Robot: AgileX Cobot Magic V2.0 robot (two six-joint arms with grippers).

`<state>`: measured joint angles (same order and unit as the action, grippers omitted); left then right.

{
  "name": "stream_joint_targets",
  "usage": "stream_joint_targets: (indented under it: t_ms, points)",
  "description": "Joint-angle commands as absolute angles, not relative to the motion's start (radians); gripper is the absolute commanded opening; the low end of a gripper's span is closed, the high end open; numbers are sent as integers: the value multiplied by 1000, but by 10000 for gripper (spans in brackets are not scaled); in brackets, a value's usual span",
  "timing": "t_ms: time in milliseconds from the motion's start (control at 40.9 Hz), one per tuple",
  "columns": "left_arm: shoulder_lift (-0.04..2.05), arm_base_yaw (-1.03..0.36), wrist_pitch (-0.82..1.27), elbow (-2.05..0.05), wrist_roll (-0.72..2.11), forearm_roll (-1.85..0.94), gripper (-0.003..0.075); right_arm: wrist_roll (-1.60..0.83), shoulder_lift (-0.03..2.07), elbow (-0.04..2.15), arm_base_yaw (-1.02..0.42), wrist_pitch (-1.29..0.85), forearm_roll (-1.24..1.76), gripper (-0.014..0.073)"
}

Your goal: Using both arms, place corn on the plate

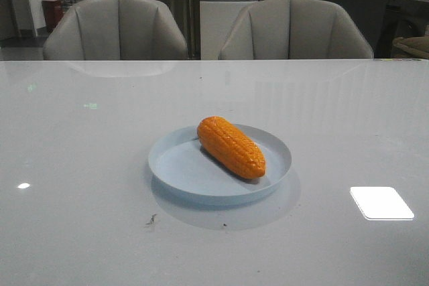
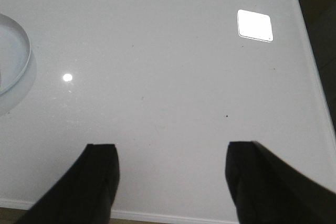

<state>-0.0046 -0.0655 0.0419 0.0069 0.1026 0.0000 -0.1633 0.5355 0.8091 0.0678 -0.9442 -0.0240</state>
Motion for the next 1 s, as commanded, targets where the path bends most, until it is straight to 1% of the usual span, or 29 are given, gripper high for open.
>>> stream_joint_targets:
  t_ms: [0, 171, 220, 245, 318, 514, 563, 685, 759, 930, 979]
  points:
    - [-23, -68, -44, 43, 97, -10, 89, -170, 527, 829, 72, -867, -31, 540]
    - [-21, -68, -44, 43, 97, -10, 89, -170, 422, 758, 51, -792, 0, 539]
    - [-21, -68, -44, 43, 97, -10, 89, -170, 376, 721, 34, -736, 15, 526]
    - [-21, -68, -44, 43, 97, -10, 89, -170, 348, 704, 22, -711, 22, 505]
    - [-21, -68, -44, 43, 97, -10, 89, -170, 265, 626, -6, -590, 47, 410]
    - [-21, -68, -44, 43, 97, -10, 89, -170, 75, 419, -23, -245, 103, 86]
    - [-21, -68, -44, 43, 97, -10, 89, -170, 40, 373, -23, -176, 104, 48]
    - [-21, -68, -44, 43, 97, -10, 89, -170, -32, 238, -23, -39, 104, 57]
    - [-21, -68, -44, 43, 97, -10, 89, -159, -33, 166, -24, 32, 105, 57]
    - [-21, -68, -44, 43, 97, -10, 89, -37, -33, -10, -28, 168, 128, 57]
    - [-21, -68, -44, 43, 97, -10, 89, -17, -33, -4, -28, 98, 128, 57]
